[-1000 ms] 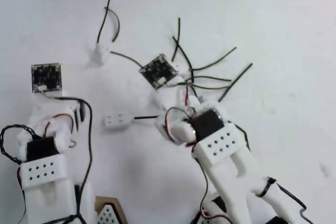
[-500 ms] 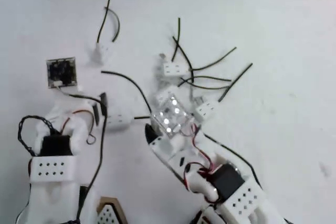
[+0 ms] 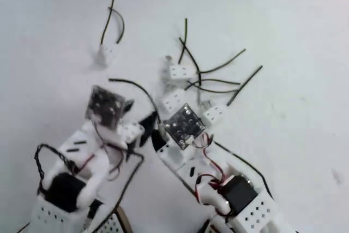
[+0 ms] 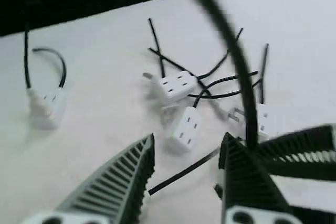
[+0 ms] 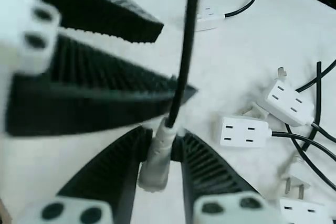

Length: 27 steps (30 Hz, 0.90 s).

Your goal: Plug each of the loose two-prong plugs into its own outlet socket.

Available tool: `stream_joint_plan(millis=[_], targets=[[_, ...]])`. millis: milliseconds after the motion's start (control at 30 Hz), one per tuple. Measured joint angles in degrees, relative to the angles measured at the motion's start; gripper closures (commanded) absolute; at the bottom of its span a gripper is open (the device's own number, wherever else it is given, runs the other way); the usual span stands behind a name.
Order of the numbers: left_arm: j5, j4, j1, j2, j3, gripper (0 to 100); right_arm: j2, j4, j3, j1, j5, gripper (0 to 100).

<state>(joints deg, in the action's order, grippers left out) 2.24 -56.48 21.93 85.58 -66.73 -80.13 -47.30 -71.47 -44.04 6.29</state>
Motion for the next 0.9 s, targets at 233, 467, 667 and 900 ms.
stream_joint_plan(millis=[233,467,667,900], targets=[[8.2,-4.9,7.8,17.2,-5.6,79,0.0,-0.1,0.0,-0.3,0.0,98.1],[8.5,-5.4,4.3,18.4,-7.2,79,0.1,-0.2,-0.4,0.5,0.1,98.1],[9.1,-5.1,-11.5,18.3,-7.9,79,0.0,-0.1,-0.4,5.5,-2.1,98.1],[19.8,-6.3,-22.4,9.4,-7.9,66,9.5,4.9,-0.4,10.5,-3.1,98.1]])
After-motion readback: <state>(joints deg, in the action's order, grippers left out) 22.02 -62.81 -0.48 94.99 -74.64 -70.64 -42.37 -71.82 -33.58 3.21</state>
